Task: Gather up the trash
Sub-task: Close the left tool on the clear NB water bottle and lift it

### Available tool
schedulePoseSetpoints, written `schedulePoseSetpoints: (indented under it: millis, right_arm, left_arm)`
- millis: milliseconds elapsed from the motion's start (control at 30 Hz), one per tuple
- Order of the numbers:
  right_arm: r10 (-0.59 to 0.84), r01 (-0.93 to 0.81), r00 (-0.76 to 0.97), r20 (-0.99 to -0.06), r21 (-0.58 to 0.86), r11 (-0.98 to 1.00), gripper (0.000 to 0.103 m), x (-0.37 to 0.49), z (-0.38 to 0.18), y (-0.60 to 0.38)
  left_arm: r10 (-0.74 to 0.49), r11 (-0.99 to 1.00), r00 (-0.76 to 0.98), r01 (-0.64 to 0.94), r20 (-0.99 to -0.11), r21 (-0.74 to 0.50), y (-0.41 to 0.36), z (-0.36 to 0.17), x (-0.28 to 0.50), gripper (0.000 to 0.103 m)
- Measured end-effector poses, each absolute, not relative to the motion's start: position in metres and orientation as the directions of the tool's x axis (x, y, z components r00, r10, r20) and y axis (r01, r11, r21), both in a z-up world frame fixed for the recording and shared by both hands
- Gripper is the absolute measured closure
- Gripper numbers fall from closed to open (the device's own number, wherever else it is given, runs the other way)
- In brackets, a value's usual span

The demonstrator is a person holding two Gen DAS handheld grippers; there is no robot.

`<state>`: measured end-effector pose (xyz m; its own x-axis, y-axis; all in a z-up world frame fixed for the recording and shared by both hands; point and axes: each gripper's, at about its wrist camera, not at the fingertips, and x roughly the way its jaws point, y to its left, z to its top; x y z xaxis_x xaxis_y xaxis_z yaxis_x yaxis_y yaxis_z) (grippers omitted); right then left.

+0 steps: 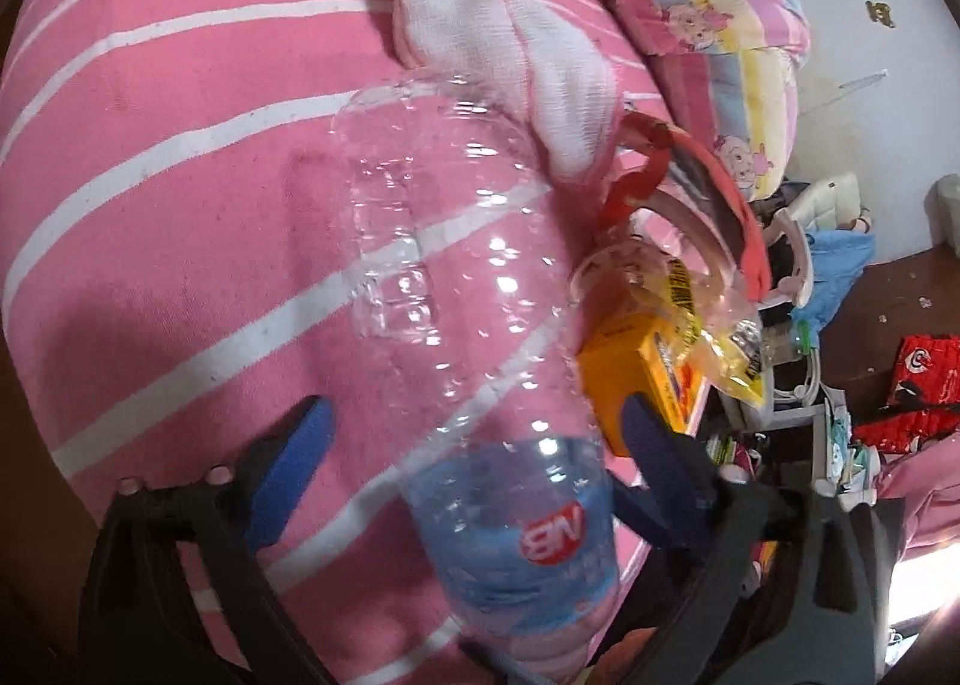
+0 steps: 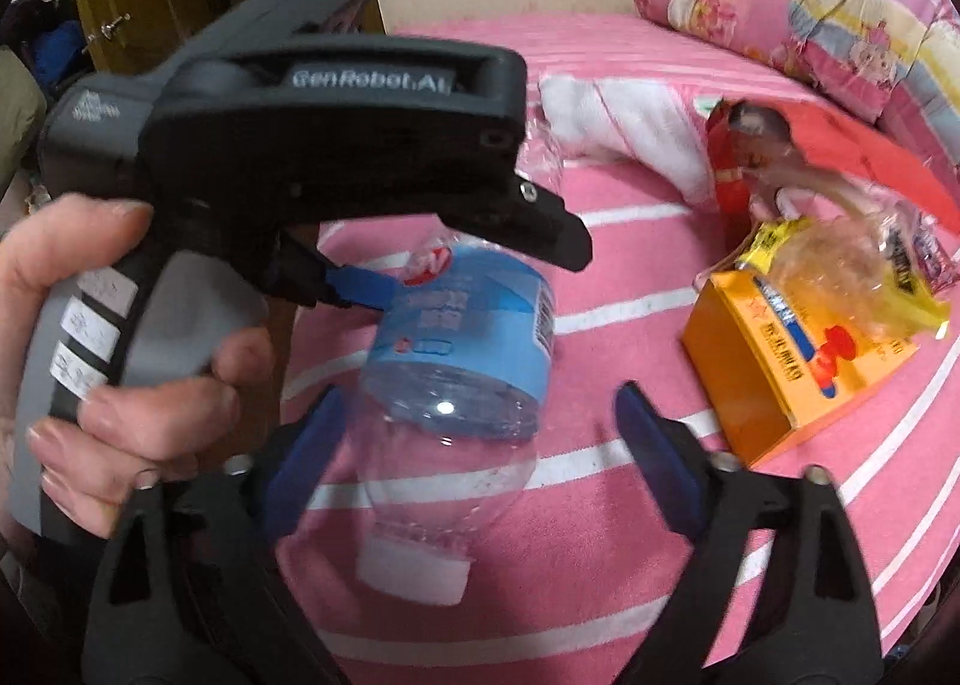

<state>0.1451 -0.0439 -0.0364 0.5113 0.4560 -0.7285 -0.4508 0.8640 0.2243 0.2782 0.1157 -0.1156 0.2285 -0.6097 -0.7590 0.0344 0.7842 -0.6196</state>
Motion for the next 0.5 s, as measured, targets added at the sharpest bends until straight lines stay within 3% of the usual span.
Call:
schedulePoseSetpoints:
  millis: [67,133,500]
  right_arm:
    - [0.468,-0.459,0.482,-0.741,0.241,0.855,0.035,0.150,-0.042,-0.043]
    - [0.474,-0.469,0.475,-0.742,0.242,0.849,0.040,0.151,-0.045,-0.042]
    - [0.484,-0.484,0.508,-0.713,0.229,0.845,0.041,0.130,-0.022,-0.053]
  left_arm:
    - [-0.623,0.771,0.223,0.018,-0.750,-0.636,0.120,-0.117,0.282,0.027]
    - [-0.667,0.733,0.212,0.012,-0.714,-0.680,0.121,-0.118,0.282,0.042]
    - [-0.679,0.714,0.287,0.045,-0.676,-0.699,0.115,-0.086,0.248,0.042]
